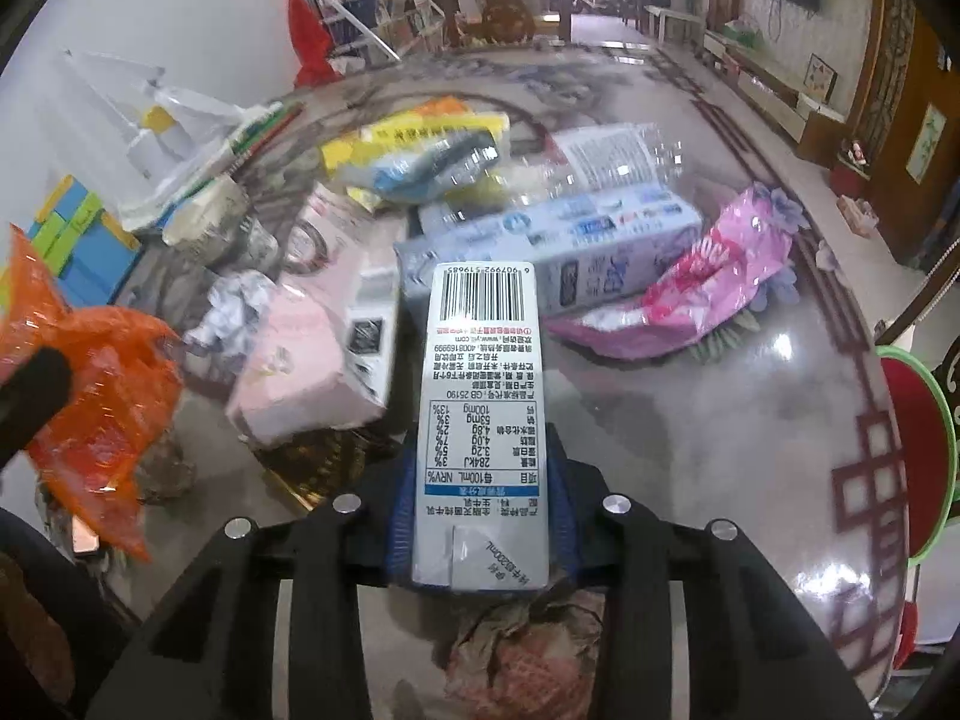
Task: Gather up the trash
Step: 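Carry both items to the red bucket and open both tools to drop them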
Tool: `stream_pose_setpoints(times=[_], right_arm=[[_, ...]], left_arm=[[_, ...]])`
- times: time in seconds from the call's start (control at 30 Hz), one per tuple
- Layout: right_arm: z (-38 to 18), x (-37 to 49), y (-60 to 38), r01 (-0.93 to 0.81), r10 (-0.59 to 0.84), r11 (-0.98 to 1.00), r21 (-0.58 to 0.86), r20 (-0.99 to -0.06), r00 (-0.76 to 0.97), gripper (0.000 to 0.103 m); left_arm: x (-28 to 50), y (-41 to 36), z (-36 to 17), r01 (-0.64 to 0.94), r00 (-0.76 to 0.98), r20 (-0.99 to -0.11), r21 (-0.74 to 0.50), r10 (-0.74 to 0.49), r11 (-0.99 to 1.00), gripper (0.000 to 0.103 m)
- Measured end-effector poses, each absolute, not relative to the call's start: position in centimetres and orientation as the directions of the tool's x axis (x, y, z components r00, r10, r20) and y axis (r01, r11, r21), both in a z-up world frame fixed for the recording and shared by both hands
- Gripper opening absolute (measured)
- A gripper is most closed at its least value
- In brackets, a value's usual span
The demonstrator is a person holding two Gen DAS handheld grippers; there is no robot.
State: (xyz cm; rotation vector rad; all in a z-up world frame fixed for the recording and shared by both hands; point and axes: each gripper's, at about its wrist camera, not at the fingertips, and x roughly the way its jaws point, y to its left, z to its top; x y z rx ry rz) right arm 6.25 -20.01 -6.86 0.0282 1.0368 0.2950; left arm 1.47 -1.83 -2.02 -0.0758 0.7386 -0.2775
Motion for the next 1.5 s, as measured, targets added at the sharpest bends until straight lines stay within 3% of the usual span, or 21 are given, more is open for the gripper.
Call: stream_pose_setpoints(times=[0.4, 0.6, 0.87, 1.17, 1.5], right_arm=[[0.0, 4.5, -24.4, -0.166, 0.271, 0.963, 0.214, -0.733, 0.624, 0.035], [2.2, 4.0, -30.8, -0.066, 0.212, 0.971, 0.228, -0.707, 0.675, 0.035], [4.6, 2.7, -43.6, 0.142, 0.056, 0.963, 0.231, -0.683, 0.728, 0.035], [4.2, 1.7, -56.8, 0.333, -0.076, 0.913, 0.235, -0.705, 0.705, 0.035], [1.2, 0.9, -63.0, 0.412, -0.067, 0.863, 0.294, -0.741, 0.668, 0.036]], left_arm=[[1.9, -4.0, 0.5, 0.286, 0.704, -0.626, -0.182, -0.335, 0.941, 0.041], [4.3, -9.5, 2.4, 0.388, 0.682, -0.601, -0.187, -0.417, 0.903, 0.041], [7.5, -21.7, 3.6, 0.589, 0.548, -0.56, -0.269, -0.622, 0.762, 0.041], [9.9, -34.5, 3.5, 0.705, 0.393, -0.554, -0.33, -0.734, 0.627, 0.041], [13.1, -42.1, 1.2, 0.678, 0.268, -0.58, -0.454, -0.769, 0.578, 0.041]])
